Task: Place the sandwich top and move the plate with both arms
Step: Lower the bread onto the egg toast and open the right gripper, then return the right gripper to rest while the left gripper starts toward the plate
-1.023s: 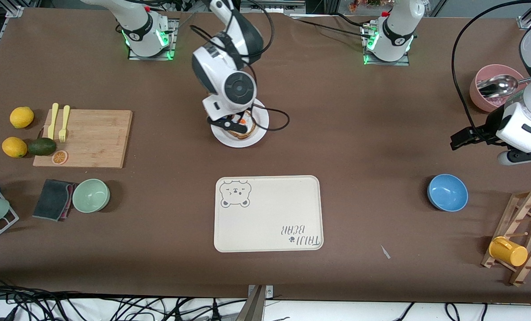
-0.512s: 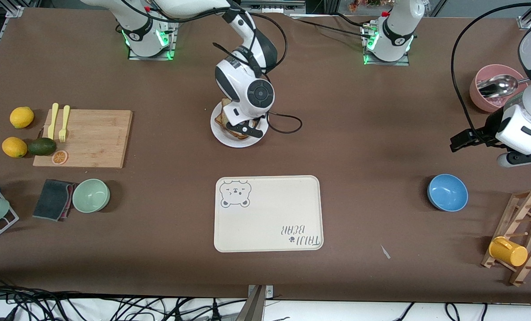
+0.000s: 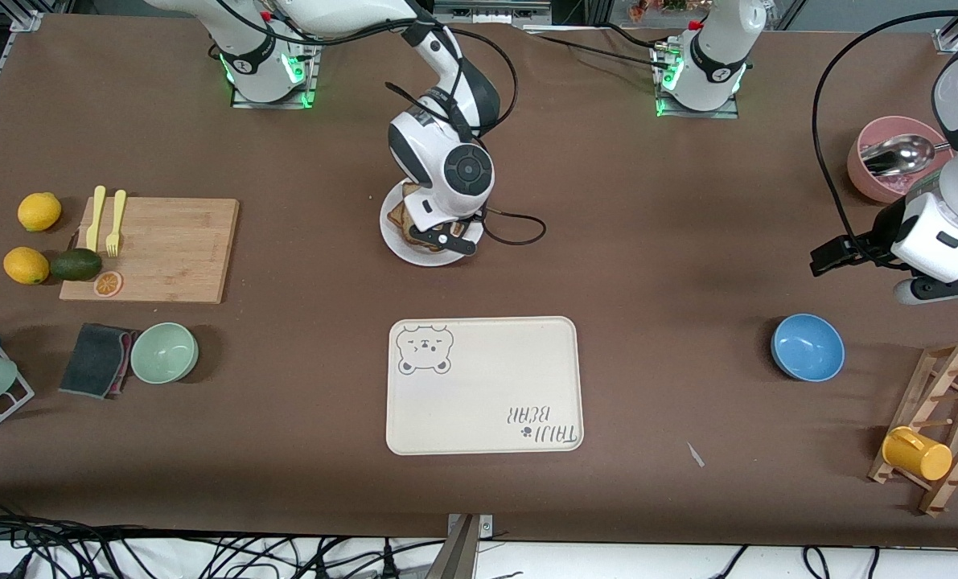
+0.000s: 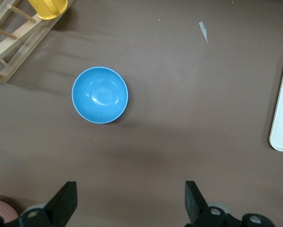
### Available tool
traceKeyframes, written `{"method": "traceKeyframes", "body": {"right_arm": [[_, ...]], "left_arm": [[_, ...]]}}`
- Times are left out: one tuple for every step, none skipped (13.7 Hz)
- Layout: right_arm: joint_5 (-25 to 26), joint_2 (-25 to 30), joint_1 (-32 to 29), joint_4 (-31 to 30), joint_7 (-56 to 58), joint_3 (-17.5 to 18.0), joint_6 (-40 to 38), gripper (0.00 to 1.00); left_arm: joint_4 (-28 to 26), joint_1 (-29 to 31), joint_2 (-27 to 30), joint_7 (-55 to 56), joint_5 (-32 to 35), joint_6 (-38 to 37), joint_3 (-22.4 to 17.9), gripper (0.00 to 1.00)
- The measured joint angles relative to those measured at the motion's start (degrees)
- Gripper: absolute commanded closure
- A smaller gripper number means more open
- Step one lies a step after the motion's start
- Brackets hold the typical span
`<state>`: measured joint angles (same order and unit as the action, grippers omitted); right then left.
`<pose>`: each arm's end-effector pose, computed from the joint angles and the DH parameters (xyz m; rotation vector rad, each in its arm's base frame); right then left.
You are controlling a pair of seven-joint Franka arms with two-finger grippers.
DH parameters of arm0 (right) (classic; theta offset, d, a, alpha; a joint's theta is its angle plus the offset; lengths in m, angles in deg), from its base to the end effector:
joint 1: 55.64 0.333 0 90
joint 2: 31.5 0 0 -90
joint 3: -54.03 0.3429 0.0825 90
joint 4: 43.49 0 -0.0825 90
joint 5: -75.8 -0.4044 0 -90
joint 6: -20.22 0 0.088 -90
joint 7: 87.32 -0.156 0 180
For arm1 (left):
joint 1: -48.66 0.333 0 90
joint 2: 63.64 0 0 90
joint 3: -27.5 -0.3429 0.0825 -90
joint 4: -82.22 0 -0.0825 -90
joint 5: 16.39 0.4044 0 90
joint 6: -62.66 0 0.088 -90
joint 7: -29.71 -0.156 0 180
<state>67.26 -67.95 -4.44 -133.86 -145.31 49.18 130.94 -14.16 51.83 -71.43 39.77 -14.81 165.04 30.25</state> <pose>0.4569 0.5112 0.2107 2.9251 -0.3914 -0.3454 0.6235 0.0095 0.4840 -3.1062 -0.2755 0.0456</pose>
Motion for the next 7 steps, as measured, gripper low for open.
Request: {"method": "traceKeyframes", "body": {"right_arm": [[0.0, 0.0, 0.0, 1.3, 0.0, -0.3, 0.0, 0.00], [0.0, 0.1, -0.2, 2.7, 0.0, -0.8, -0.2, 0.00], [0.0, 0.2, -0.6, 3.9, 0.0, -1.3, -0.9, 0.00], [0.0, 0.7, -1.6, 4.7, 0.2, -1.7, -2.1, 0.00], [0.0, 1.5, -2.9, 5.2, 1.0, -1.9, -3.4, 0.00], [0.1, 2.7, -4.5, 5.6, 2.7, -2.1, -4.4, 0.00], [0.1, 4.2, -6.3, 5.9, 4.6, -2.4, -5.3, 0.00]], "left_arm": [[0.0, 0.0, -0.1, 0.0, 0.0, 0.0, 0.0, 0.00], [0.0, 0.0, -0.1, 0.0, 0.0, 0.0, 0.0, 0.00], [0.0, 0.0, -0.2, 0.0, 0.0, 0.0, 0.0, 0.00], [0.0, 0.0, -0.3, 0.0, 0.0, 0.0, 0.0, 0.00], [0.0, 0.0, -0.3, 0.0, 0.0, 0.0, 0.1, 0.00], [0.0, -0.1, -0.4, 0.0, 0.0, 0.0, 0.1, 0.00], [0.0, -0.2, -0.5, 0.0, 0.0, 0.1, 0.2, 0.00]]}}
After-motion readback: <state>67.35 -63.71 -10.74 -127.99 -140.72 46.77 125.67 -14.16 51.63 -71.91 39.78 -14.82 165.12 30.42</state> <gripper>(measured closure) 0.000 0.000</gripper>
